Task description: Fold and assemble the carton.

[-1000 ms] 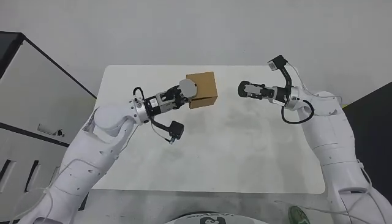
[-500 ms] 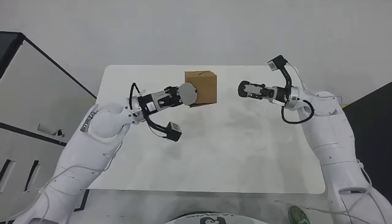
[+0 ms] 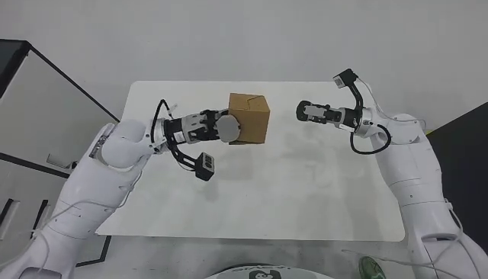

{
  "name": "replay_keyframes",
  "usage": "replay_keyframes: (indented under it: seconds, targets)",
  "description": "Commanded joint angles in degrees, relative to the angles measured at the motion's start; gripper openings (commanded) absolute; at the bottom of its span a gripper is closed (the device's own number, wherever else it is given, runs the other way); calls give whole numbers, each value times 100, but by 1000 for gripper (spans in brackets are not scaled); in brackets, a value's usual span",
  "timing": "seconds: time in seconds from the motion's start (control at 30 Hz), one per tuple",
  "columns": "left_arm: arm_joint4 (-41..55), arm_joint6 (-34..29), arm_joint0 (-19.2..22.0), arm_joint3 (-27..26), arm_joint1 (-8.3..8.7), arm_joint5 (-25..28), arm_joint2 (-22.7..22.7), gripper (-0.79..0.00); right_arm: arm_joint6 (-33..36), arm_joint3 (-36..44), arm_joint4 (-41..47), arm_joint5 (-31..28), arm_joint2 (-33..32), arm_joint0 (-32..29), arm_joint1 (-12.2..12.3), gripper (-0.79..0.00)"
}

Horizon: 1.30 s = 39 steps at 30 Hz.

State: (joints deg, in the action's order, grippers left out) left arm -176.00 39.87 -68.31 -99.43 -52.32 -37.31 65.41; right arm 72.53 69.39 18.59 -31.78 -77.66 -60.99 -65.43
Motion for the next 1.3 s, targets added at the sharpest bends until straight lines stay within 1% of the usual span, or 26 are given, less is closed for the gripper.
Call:
replay_keyframes:
  seconds: [0.0, 0.03, 0.07, 0.1, 0.13, 0.17, 0.2, 0.23, 0.27, 0.3, 0.33, 0.57, 0.87, 0.9, 0.97, 1.0, 1.03, 1.07, 1.1, 1.13, 1.17, 1.2, 1.23, 1.27]
  targets:
    - [0, -104, -59, 11, 10, 232, -114, -785, 0, 0, 0, 0, 0, 0, 0, 0]
    - [0, -199, -117, 22, 3, 584, -228, -785, 0, 0, 0, 0, 0, 0, 0, 0]
    - [0, -380, -129, -71, -14, 782, -306, -785, 0, 0, 0, 0, 0, 0, 0, 0]
    - [40, -452, -200, -71, -32, 1090, -415, -785, 0, 0, 0, 0, 0, 0, 0, 0]
    - [270, -402, -219, -81, -48, 1578, -486, -785, 0, 0, 0, 0, 0, 0, 0, 0]
    - [561, -413, -190, -160, -65, 1790, -492, -785, 0, 0, 0, 0, 0, 0, 0, 0]
    - [1036, -248, -240, -105, -76, 2234, -553, -785, 0, 0, 0, 0, 0, 0, 0, 0]
    - [1548, 13, -198, -123, -84, 2747, -565, -785, 0, 0, 0, 0, 0, 0, 0, 0]
    - [1950, 81, -153, -128, -93, 2997, -515, -785, 0, 0, 0, 0, 0, 0, 0, 0]
    - [2356, 239, -175, -76, -98, 3419, -535, -785, 0, 0, 0, 0, 0, 0, 0, 0]
    - [2546, 466, -105, -106, -92, 3779, -527, -785, 0, 0, 0, 0, 0, 0, 0, 0]
    - [4011, 649, -128, -53, -131, 4986, -479, -785, 0, 0, 0, 0, 0, 0, 0, 0]
    - [4011, 649, -128, -53, -131, 4986, -479, -785, 0, 0, 0, 0, 0, 0, 0, 0]
    - [4193, 587, -181, -30, -141, 5067, -495, -785, 0, 0, 0, 0, 0, 0, 0, 0]
    - [4920, 578, -195, 47, -170, 5600, -508, -785, 0, 0, 0, 0, 0, 0, 0, 0]
    - [5226, 432, -175, 136, -184, 5808, -475, -785, 0, 0, 0, 0, 0, 0, 0, 0]
    - [5681, 250, -180, 275, -203, 6305, -499, -785, 0, 0, 0, 0, 0, 0, 0, 0]
    - [6008, 118, -83, 290, -222, 6573, -470, -785, 0, 0, 0, 0, 0, 0, 0, 0]
    - [6361, -17, -74, 430, -242, 6798, -475, -785, 0, 0, 0, 0, 0, 0, 0, 0]
    - [6766, -224, -49, 610, -261, 7298, -519, -785, 0, 0, 0, 0, 0, 0, 0, 0]
    - [7063, -307, 63, 628, -284, 7464, -502, -785, 0, 0, 0, 0, 0, 0, 0, 0]
    - [7333, -432, 71, 766, -306, 7556, -516, -785, 0, 0, 0, 0, 0, 0, 0, 0]
    - [7554, -566, 109, 830, -324, 7820, -572, -785, 0, 0, 0, 0, 0, 0, 0, 0]
    - [7704, -661, 176, 878, -338, 7935, -580, -785, 0, 0, 0, 0, 0, 0, 0, 0]
